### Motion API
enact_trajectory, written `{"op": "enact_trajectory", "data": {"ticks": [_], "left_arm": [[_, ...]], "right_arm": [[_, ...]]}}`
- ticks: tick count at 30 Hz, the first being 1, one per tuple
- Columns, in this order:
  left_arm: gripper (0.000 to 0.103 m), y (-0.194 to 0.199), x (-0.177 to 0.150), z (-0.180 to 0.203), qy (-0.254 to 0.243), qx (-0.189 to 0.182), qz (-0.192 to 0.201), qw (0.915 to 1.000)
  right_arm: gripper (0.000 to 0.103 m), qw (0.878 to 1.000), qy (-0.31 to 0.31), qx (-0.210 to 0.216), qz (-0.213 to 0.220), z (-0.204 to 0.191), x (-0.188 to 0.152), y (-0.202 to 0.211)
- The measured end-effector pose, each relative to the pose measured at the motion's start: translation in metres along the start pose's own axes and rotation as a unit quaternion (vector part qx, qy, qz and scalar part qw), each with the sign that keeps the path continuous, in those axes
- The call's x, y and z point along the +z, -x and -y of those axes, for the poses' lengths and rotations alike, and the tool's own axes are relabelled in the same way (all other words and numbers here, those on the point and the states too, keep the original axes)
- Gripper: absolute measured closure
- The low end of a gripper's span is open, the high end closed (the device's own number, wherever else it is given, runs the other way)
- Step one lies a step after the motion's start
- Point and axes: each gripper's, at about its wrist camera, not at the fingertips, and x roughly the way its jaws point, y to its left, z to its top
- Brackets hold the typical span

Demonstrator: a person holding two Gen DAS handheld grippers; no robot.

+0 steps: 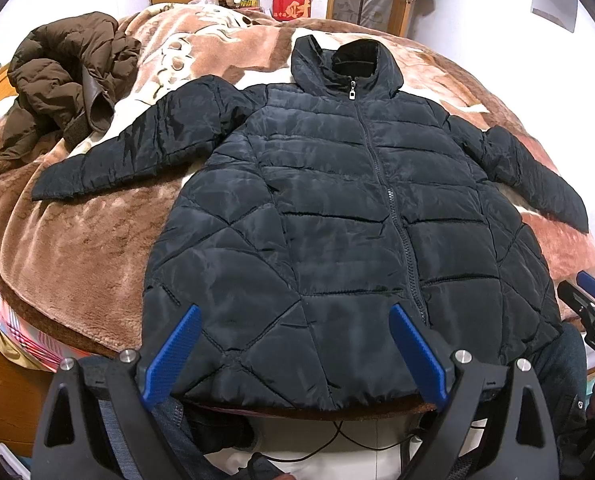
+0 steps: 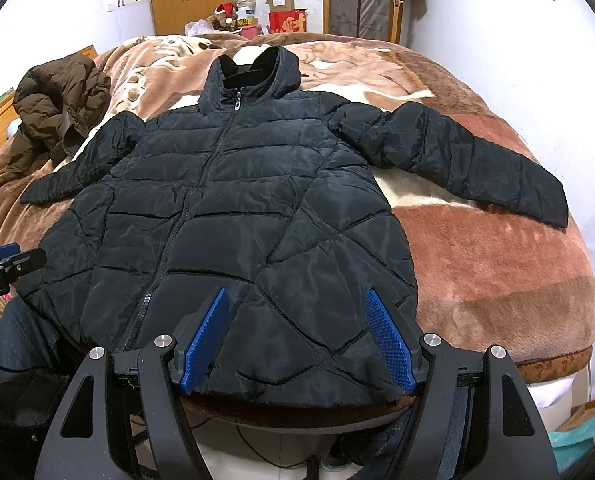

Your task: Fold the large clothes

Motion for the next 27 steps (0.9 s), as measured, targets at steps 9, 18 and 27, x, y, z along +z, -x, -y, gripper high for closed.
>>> {"op": "enact_trajectory", "data": {"ticks": [9,18,27], "left_arm": [[0.007,-0.009,0.008,-0.008,-0.003,0.009,-0.001,1.0],[0.007,-0.032,0.033,-0.046,0.016,0.041,0.009,0.999],[0.007,-0.066,0.073,-0.118,0.058,0.084,0.022,0.9946]], "right_arm": [[0.032,1.0,0.008,0.006,-0.002,-0.008,0.005,-0.008],[0.032,0.999,0.022,0.029,-0.014,-0.024,0.039,-0.034],[0.032,0.997,0.057,0.047,-0.02,-0.056,0.086,-0.08]]}}
